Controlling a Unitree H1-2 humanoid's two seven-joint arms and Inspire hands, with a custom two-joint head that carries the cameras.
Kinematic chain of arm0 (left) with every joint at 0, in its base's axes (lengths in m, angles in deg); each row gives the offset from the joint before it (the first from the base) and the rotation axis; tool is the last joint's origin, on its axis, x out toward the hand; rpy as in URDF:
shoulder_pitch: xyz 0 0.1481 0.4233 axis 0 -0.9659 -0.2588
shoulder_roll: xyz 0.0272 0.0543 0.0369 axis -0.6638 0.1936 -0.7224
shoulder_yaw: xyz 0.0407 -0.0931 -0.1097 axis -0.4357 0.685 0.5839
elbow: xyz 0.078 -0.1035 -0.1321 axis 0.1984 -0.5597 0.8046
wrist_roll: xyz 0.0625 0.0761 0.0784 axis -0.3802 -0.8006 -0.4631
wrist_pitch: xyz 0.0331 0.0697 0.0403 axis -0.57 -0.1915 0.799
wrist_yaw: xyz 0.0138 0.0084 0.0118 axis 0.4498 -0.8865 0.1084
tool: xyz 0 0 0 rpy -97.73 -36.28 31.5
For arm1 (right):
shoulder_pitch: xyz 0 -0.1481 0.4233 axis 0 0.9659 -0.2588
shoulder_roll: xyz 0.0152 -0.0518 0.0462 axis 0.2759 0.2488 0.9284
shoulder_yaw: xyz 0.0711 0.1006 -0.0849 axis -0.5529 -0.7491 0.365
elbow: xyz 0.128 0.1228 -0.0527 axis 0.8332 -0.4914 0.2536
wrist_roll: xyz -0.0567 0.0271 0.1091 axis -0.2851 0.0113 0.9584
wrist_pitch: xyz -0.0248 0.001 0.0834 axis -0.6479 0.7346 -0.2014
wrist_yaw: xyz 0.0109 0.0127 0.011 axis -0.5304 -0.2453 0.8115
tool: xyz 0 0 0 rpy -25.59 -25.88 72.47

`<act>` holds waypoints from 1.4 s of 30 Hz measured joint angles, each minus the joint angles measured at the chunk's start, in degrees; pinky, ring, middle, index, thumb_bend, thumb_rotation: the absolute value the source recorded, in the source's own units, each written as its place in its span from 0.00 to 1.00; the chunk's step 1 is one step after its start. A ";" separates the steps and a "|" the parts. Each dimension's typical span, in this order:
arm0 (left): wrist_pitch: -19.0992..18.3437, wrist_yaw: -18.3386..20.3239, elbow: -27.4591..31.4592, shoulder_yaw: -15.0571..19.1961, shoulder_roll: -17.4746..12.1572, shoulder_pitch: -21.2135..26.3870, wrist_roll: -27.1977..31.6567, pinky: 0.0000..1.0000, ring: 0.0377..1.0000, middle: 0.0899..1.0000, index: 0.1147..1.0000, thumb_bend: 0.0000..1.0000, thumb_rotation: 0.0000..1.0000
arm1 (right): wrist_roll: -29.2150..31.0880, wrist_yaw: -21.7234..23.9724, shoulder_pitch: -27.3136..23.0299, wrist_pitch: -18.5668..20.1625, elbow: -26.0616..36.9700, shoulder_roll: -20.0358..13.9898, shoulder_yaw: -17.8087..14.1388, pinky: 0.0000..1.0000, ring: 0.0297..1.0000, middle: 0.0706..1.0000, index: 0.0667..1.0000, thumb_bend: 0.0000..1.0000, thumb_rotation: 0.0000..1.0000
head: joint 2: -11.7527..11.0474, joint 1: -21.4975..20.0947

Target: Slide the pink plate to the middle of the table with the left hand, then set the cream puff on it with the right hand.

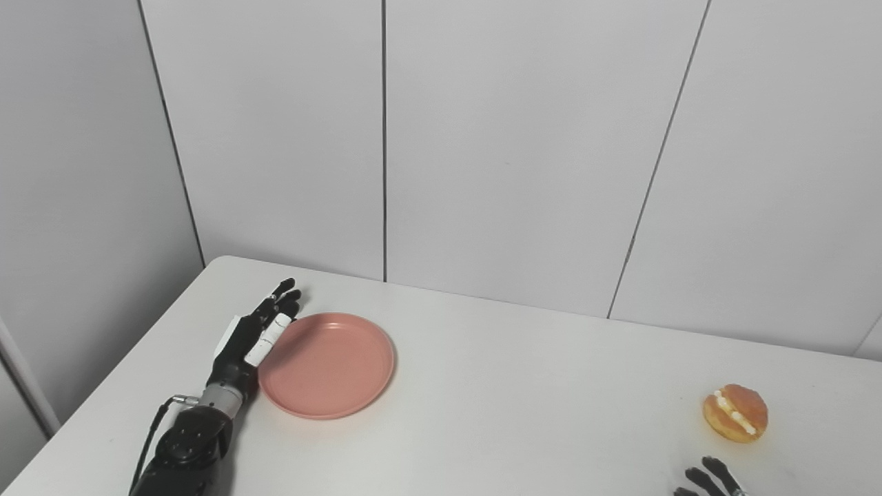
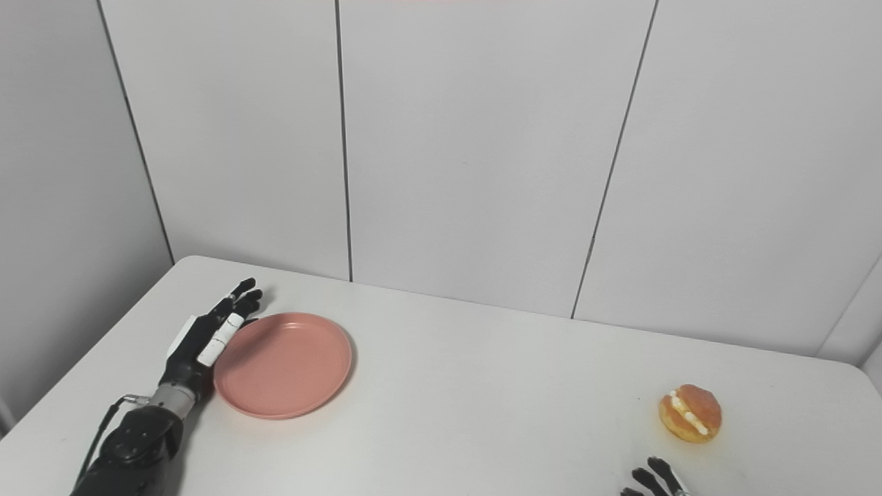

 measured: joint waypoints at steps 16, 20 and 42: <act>0.67 -0.03 -0.47 -2.14 1.55 0.99 -1.18 0.84 0.90 0.90 0.88 0.96 0.81 | -0.07 -0.30 0.57 0.11 0.49 0.25 0.27 0.73 0.77 0.83 0.87 0.77 1.00 | 0.26 -0.44; 0.68 0.27 -0.50 -2.62 2.11 1.19 -1.18 0.83 0.90 0.90 0.87 0.99 0.80 | -0.06 -0.34 0.72 0.14 0.63 0.33 0.32 0.74 0.77 0.83 0.87 0.76 1.00 | 0.44 -0.61; 0.80 1.30 1.51 -4.66 5.24 1.20 -3.62 0.81 0.90 0.90 0.87 1.00 0.81 | -0.31 -0.65 0.92 0.69 0.97 0.84 0.50 0.73 0.77 0.83 0.86 0.77 1.00 | 0.79 -1.05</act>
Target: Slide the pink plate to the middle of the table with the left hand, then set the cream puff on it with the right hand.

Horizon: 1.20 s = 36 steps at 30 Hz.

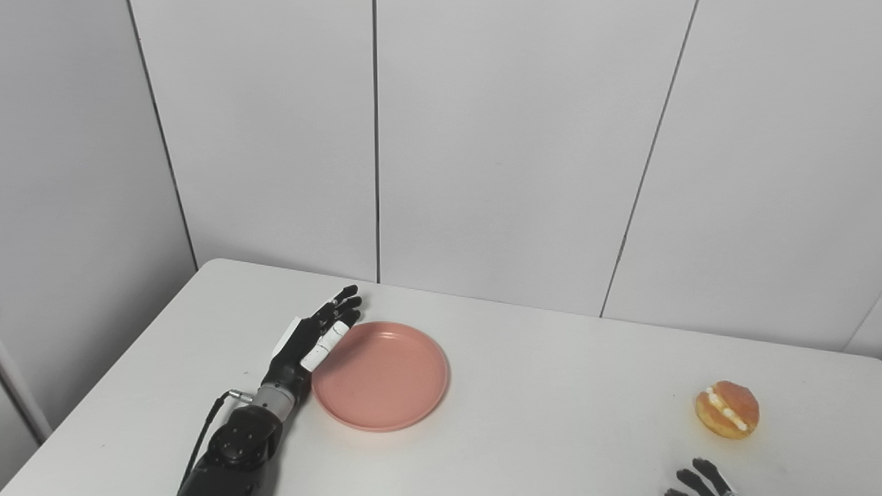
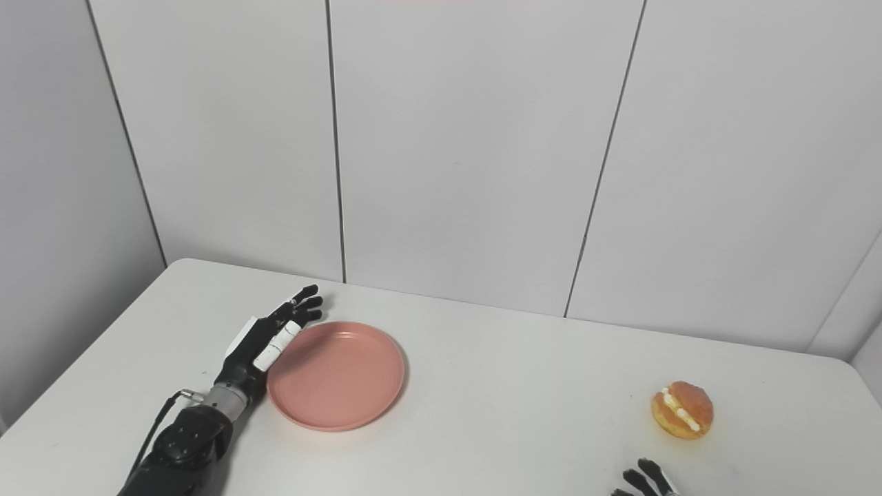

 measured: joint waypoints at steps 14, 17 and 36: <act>-3.72 0.58 5.56 -1.58 4.74 -1.61 -0.51 0.83 0.90 0.90 0.86 0.99 0.82 | -0.32 -1.02 0.39 0.68 0.72 0.52 0.86 0.73 0.76 0.83 0.87 0.77 1.00 | 0.79 -1.40; -4.43 0.58 6.33 -1.58 5.42 -2.05 -0.50 0.82 0.90 0.90 0.85 0.99 0.81 | -0.31 -1.18 0.52 0.78 0.88 0.58 0.94 0.73 0.76 0.83 0.87 0.77 1.00 | 0.88 -1.58; -7.15 2.28 10.45 -2.45 7.90 -4.06 -0.16 0.82 0.91 0.90 0.86 0.97 0.82 | -3.01 -3.86 0.91 1.97 2.22 1.91 2.62 0.72 0.75 0.83 0.86 0.78 1.00 | 3.16 -8.52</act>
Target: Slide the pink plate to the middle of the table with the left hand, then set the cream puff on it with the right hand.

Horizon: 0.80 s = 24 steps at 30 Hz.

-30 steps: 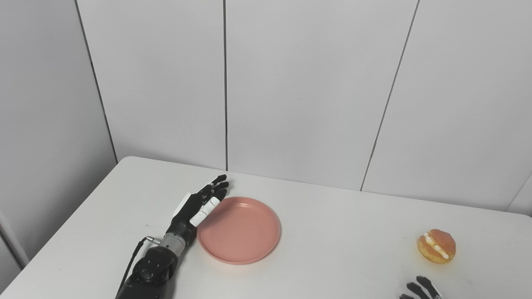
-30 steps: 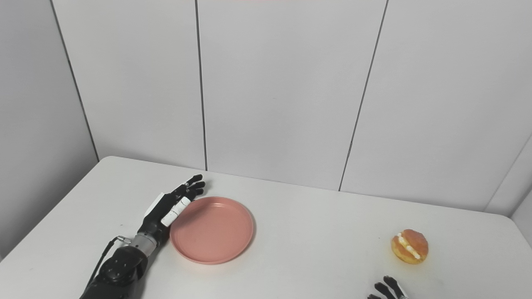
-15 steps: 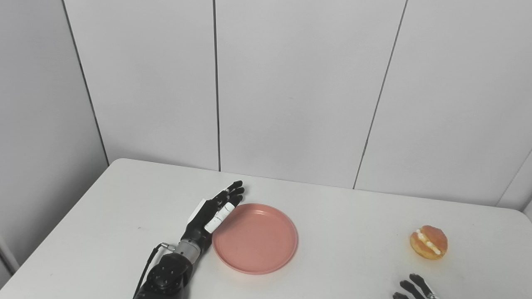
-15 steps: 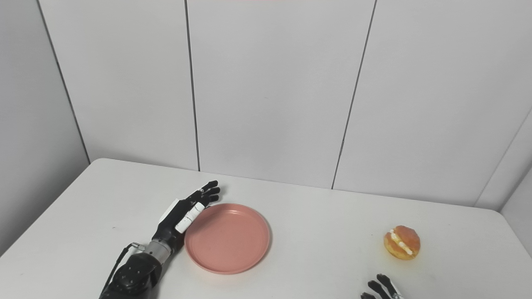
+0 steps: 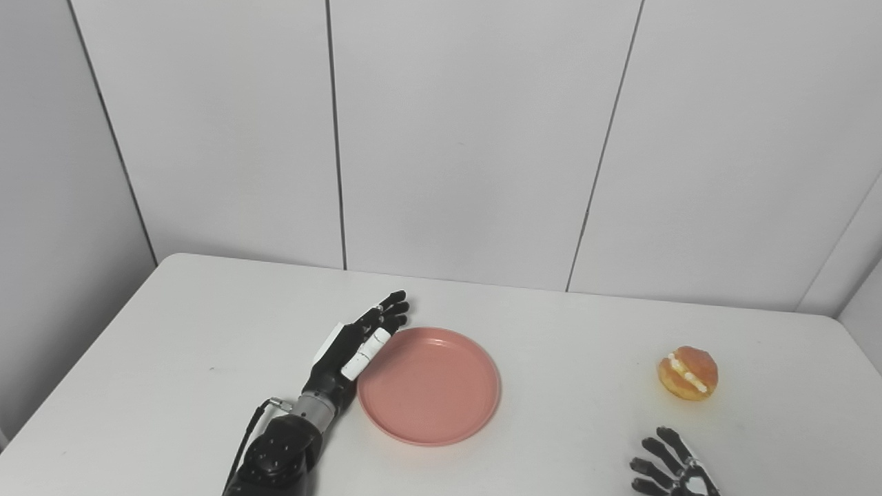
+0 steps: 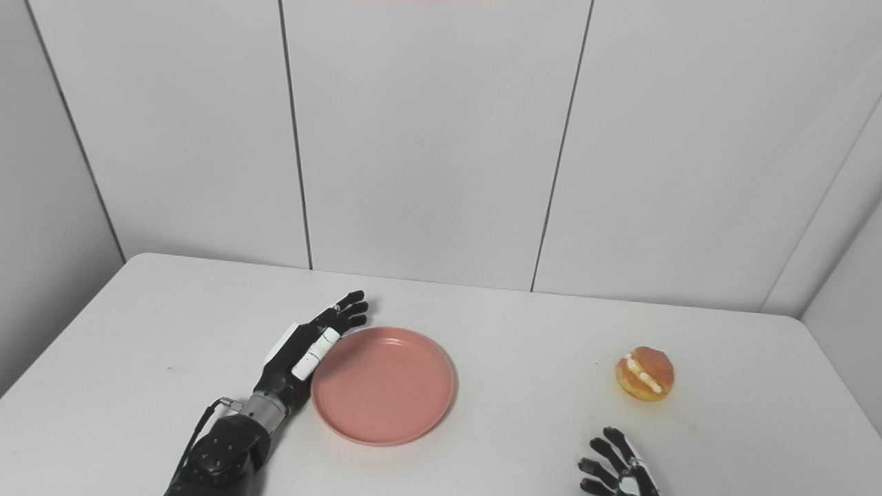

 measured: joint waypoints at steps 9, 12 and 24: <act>-0.46 2.01 0.11 0.22 -0.17 -0.24 1.03 0.82 0.92 0.91 0.87 0.95 0.81 | -3.97 -2.35 -0.16 -0.01 -0.26 1.44 2.18 0.68 0.73 0.83 0.86 0.79 1.00 | -0.17 -10.71; -1.08 3.19 0.99 0.59 -0.30 -0.69 2.08 0.81 0.93 0.92 0.88 0.94 0.81 | -5.44 -3.31 -0.43 -0.01 -0.62 2.65 3.20 0.67 0.73 0.83 0.86 0.81 1.00 | -0.35 -13.00; -1.24 6.88 0.90 0.88 -0.63 -0.83 4.03 0.87 0.96 0.95 0.91 0.94 0.81 | -9.50 -4.83 -1.37 0.26 -1.18 5.97 5.48 0.68 0.74 0.83 0.87 0.80 1.00 | -0.97 -19.77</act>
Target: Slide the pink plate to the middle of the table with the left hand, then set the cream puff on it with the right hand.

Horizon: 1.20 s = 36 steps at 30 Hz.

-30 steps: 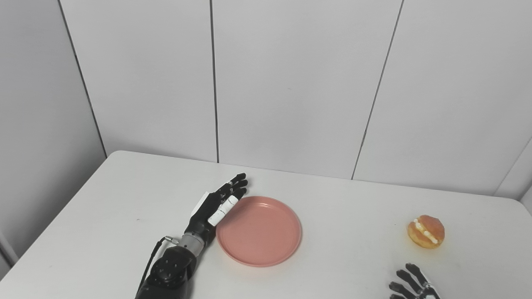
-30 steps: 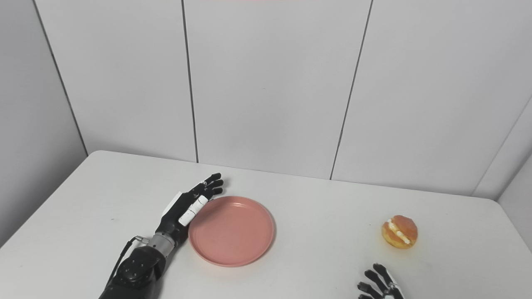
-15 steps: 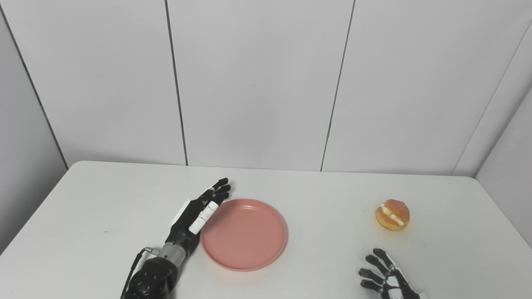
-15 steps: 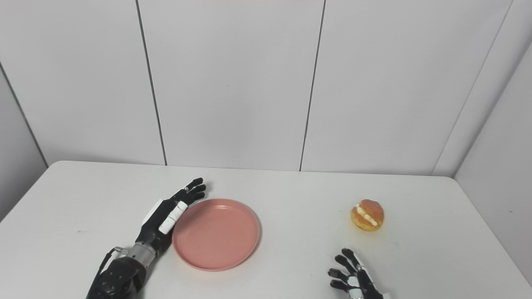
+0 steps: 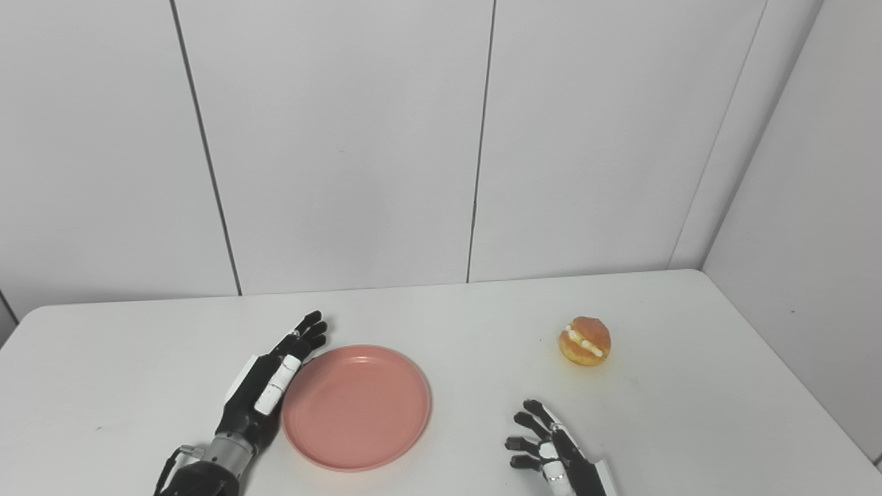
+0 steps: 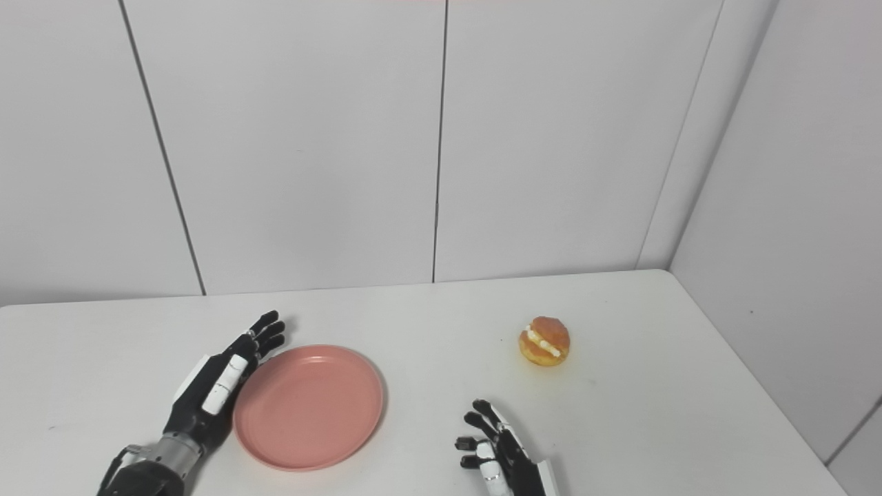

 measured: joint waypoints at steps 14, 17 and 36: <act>-2.14 1.03 2.41 -0.08 -0.09 -0.84 0.98 0.87 0.97 0.95 0.91 0.95 0.80 | -1.03 -0.94 -0.10 0.68 0.37 1.18 0.66 0.67 0.73 0.83 0.87 0.80 1.00 | 2.46 1.66; -2.57 1.03 2.86 -0.18 0.01 -1.16 1.16 0.86 0.96 0.94 0.90 0.93 0.81 | -0.83 -0.93 -0.06 0.71 0.42 1.08 0.67 0.68 0.74 0.84 0.87 0.80 1.00 | 2.72 2.27; -3.19 -0.62 4.05 -0.71 0.42 -1.66 0.81 0.83 0.95 0.93 0.88 0.98 0.84 | -12.08 -1.76 1.47 1.18 5.11 -3.11 1.48 0.66 0.76 0.84 0.84 0.72 1.00 | 6.15 8.15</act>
